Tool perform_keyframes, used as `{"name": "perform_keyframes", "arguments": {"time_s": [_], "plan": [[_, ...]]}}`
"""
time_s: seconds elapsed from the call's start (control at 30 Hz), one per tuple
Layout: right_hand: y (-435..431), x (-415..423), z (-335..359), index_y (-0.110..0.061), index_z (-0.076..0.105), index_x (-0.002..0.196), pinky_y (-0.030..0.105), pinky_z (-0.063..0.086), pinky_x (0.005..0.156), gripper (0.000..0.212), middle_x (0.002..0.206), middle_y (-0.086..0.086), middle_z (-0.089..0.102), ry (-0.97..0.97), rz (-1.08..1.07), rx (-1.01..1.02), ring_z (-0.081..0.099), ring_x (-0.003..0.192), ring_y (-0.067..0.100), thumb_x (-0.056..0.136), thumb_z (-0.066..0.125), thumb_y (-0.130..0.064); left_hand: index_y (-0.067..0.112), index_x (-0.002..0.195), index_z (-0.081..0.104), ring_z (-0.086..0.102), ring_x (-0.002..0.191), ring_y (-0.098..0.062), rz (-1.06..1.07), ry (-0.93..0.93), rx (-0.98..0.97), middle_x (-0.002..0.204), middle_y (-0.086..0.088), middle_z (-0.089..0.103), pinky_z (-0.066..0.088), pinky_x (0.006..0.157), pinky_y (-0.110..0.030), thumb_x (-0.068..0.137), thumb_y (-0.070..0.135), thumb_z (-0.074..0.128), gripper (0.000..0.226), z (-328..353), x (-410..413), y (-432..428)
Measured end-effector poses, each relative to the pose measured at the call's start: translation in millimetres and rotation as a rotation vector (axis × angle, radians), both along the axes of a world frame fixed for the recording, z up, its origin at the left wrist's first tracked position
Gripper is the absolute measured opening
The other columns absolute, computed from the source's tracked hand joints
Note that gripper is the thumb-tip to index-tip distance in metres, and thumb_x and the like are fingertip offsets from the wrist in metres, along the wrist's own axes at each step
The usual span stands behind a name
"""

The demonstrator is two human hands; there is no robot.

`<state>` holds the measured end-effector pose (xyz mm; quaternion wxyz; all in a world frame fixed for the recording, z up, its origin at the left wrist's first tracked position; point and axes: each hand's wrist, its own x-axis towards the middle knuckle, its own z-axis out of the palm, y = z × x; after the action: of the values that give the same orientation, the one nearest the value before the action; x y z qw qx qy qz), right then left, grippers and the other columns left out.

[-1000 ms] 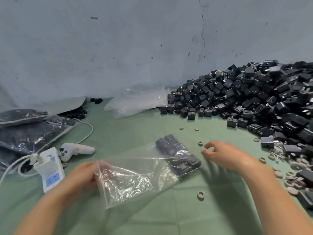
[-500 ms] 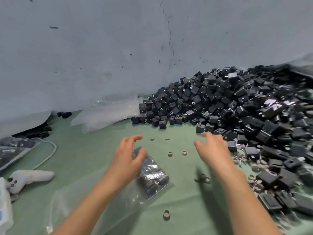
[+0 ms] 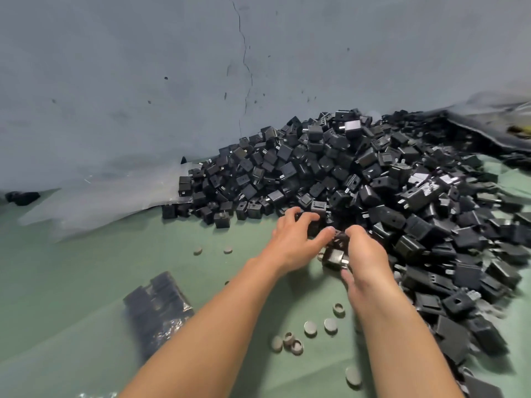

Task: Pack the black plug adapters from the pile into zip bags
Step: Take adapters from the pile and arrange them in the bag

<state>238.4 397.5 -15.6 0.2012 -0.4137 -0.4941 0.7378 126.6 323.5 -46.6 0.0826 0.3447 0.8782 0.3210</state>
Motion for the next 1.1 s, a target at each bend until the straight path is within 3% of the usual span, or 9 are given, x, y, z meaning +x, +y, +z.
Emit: {"name": "perform_keyframes", "arguments": {"time_s": [0.17,0.37,0.5,0.57,0.63,0.73,0.9,1.0,1.1], "plan": [[8.0,-4.5,2.1,-0.017,0.052,0.129,0.054,0.043,0.102,0.034,0.124,0.009,0.055,0.12,-0.052,-0.299,0.053,0.111,0.025,0.099,0.044,-0.028,0.034,0.133,0.055,0.04,0.122,-0.018,0.03,0.194,0.026,0.127,0.005,0.047,0.031,0.107,-0.036,0.097,0.057,0.035,0.046,-17.0,7.9,8.3],[10.4,-4.7,2.0,-0.021,0.054,0.106,0.06,0.048,0.092,0.014,0.129,0.011,0.048,0.206,-0.048,-0.446,0.053,0.123,0.036,0.1,0.042,-0.027,0.033,0.105,0.064,0.046,0.113,-0.023,0.153,0.104,0.123,0.118,0.008,0.063,0.036,0.101,-0.04,0.097,0.048,0.037,0.032,-12.4,20.8,21.9],[11.4,-3.6,2.0,-0.025,0.051,0.091,0.061,0.048,0.09,0.014,0.132,0.012,0.047,0.248,-0.044,-0.499,0.053,0.124,0.04,0.1,0.043,-0.031,0.037,0.104,0.064,0.055,0.11,-0.021,0.181,0.039,0.208,0.107,0.009,0.069,0.042,0.098,-0.042,0.093,0.049,0.035,0.033,-8.9,23.8,24.8],[11.7,-6.7,-0.8,-0.023,0.054,0.098,0.06,0.049,0.088,0.015,0.133,0.01,0.048,0.262,-0.043,-0.504,0.056,0.118,0.035,0.1,0.042,-0.033,0.04,0.085,0.061,0.058,0.104,-0.024,0.152,0.052,0.191,0.093,0.007,0.066,0.045,0.091,-0.043,0.091,0.048,0.034,0.029,-4.8,22.6,26.2],[11.6,-9.2,-4.2,-0.018,0.055,0.119,0.059,0.051,0.085,0.028,0.133,0.01,0.05,0.259,-0.039,-0.502,0.057,0.114,0.031,0.1,0.042,-0.035,0.039,0.087,0.064,0.06,0.101,-0.021,0.136,0.028,0.166,0.093,0.01,0.066,0.047,0.088,-0.041,0.088,0.049,0.036,0.03,-2.0,21.7,26.4],[10.6,-10.7,-5.5,-0.016,0.051,0.13,0.061,0.051,0.085,0.037,0.131,0.01,0.05,0.253,-0.036,-0.496,0.056,0.116,0.031,0.1,0.042,-0.036,0.041,0.096,0.064,0.062,0.094,-0.012,0.143,-0.049,0.16,0.092,0.016,0.07,0.052,0.085,-0.036,0.085,0.053,0.04,0.029,-0.5,19.3,25.0],[9.7,-9.4,-5.2,-0.014,0.056,0.092,0.07,0.042,0.092,0.022,0.102,0.013,0.056,0.309,0.002,-0.472,0.06,0.104,0.033,0.097,0.04,-0.028,0.023,0.086,0.075,0.059,0.067,-0.003,0.178,-0.374,0.567,0.083,0.007,0.073,0.048,0.059,-0.018,0.09,0.029,0.059,0.017,7.4,23.1,15.7],[4.9,-10.3,-3.0,-0.016,0.054,0.093,0.07,0.046,0.086,0.018,0.103,0.012,0.057,0.315,0.006,-0.476,0.058,0.104,0.033,0.098,0.044,-0.029,0.015,0.089,0.075,0.065,0.075,-0.008,0.258,-0.571,0.799,0.09,-0.003,0.075,0.05,0.069,-0.022,0.09,0.024,0.058,0.019,14.6,27.7,8.3],[-5.4,-14.5,-1.6,-0.017,0.056,0.092,0.057,0.053,0.08,0.02,0.102,0.012,0.063,0.299,0.062,-0.478,0.062,0.093,0.031,0.1,0.048,-0.033,0.015,0.091,0.072,0.067,0.078,-0.01,0.318,-0.73,0.918,0.088,-0.003,0.077,0.049,0.076,-0.029,0.088,0.026,0.059,0.017,21.1,34.3,6.6]]}}
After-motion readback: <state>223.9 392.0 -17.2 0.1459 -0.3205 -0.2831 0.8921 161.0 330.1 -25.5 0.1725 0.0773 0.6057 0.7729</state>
